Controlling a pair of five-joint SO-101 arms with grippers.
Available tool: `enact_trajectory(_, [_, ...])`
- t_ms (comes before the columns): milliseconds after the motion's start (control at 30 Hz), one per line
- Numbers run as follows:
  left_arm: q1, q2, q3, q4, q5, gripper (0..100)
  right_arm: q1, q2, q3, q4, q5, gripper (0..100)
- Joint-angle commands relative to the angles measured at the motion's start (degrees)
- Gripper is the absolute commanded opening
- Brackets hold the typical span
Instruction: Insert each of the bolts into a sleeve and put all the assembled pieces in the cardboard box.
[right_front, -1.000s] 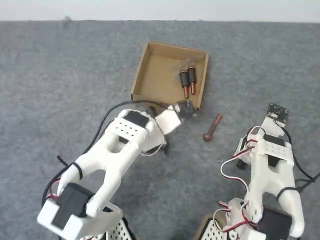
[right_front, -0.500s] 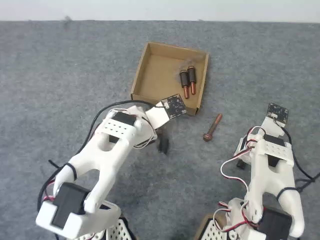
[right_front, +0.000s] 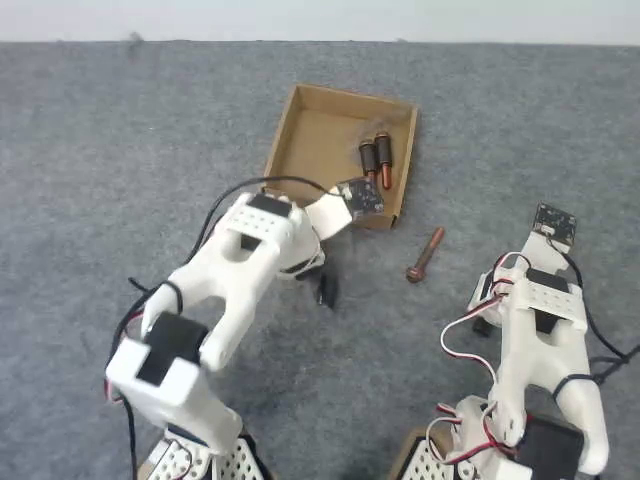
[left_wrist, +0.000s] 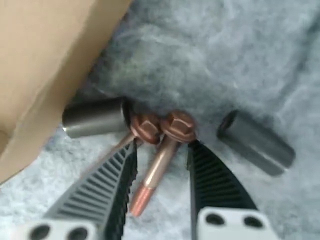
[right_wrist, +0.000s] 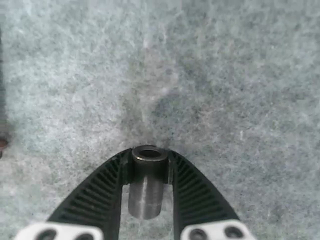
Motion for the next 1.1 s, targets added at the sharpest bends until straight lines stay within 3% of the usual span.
enact_trajectory(0, [-0.53, 1.76, -5.32, 1.05, -0.26, 16, -0.57, -2.86, -0.09, -0.92, 0.70, 0.6])
enact_trajectory(267, [0.62, 2.90, -5.76, 3.43, 0.09, 14, -0.57, -2.86, -0.09, -0.92, 0.70, 0.6])
enact_trajectory(400, [1.93, 6.33, -8.84, 7.74, 0.09, 7, -0.57, -2.86, -0.09, -0.84, 0.79, 0.6])
enact_trajectory(567, [2.29, 10.37, -13.67, 13.01, 0.09, 6, -0.57, -2.86, -0.09, -0.84, 0.79, 0.6])
enact_trajectory(867, [2.37, 10.46, -14.02, 12.84, 0.26, 7, -0.57, -2.86, -0.09, -0.66, 4.66, 0.6])
enact_trajectory(1067, [2.37, 10.99, -14.73, 9.93, 8.44, 11, -0.57, -2.86, -0.09, -0.66, 5.54, 0.6])
